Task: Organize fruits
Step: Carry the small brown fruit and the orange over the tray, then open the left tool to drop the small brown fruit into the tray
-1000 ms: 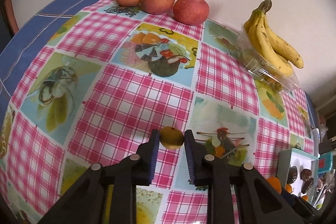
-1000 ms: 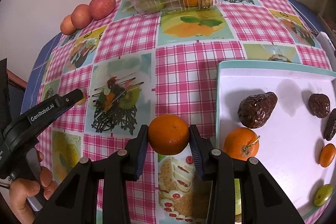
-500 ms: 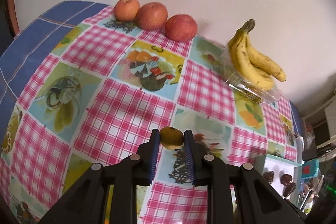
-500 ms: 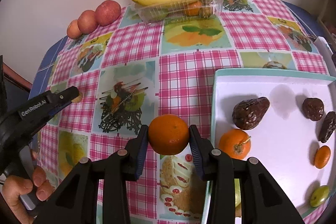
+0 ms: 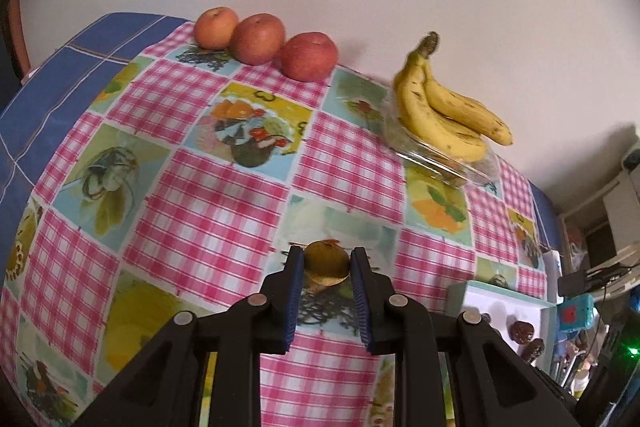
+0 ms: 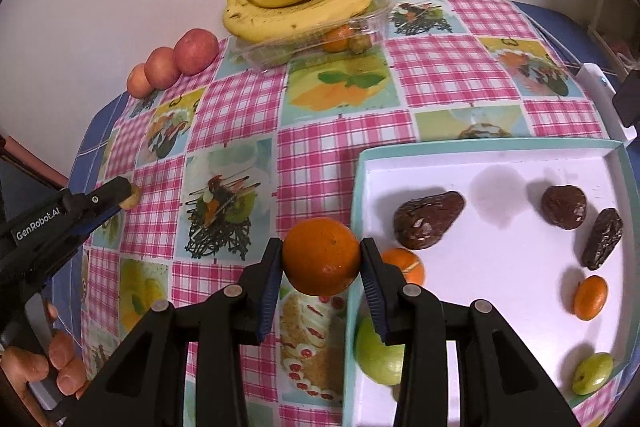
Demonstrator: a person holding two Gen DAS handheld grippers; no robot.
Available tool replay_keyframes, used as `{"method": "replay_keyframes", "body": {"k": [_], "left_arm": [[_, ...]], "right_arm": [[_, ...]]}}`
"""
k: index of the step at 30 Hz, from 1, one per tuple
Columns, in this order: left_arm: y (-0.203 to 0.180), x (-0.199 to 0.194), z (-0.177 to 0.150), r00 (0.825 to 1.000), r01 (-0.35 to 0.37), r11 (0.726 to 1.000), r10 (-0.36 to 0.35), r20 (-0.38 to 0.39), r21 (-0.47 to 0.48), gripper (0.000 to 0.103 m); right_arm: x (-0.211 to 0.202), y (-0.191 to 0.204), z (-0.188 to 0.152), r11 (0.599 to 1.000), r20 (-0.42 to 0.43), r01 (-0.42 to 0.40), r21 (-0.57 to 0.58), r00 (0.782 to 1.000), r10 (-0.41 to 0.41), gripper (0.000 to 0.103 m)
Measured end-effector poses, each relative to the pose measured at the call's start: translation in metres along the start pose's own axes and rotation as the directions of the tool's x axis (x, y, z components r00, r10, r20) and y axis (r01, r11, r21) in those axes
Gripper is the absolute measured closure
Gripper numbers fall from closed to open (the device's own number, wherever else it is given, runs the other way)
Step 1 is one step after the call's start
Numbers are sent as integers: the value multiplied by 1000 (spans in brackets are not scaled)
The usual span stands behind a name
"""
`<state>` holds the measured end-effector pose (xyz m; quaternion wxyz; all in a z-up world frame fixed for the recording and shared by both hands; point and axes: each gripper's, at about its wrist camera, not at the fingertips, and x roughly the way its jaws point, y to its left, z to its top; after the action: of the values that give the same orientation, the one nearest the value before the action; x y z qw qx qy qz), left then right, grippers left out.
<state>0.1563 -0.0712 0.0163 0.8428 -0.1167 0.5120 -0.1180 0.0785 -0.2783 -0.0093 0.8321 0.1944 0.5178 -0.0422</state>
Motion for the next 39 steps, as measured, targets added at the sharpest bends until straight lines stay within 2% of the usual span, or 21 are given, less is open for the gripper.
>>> {"method": "replay_keyframes", "body": {"k": [10, 20, 29, 39], "left_arm": [[-55, -14, -8, 999, -18, 997, 14, 44, 76, 78], [-109, -30, -29, 997, -14, 985, 0, 83, 175, 78], [-132, -18, -49, 999, 24, 975, -29, 21, 222, 78], [-166, -3, -73, 999, 43, 949, -34, -34, 313, 78]], "right_arm": [[-21, -59, -3, 994, 35, 70, 87, 997, -74, 63], [-35, -82, -1, 994, 80, 70, 83, 994, -77, 63], [-51, -112, 2, 984, 116, 103, 144, 986, -120, 63], [-58, -154, 1, 961, 113, 176, 211, 973, -203, 63]]}}
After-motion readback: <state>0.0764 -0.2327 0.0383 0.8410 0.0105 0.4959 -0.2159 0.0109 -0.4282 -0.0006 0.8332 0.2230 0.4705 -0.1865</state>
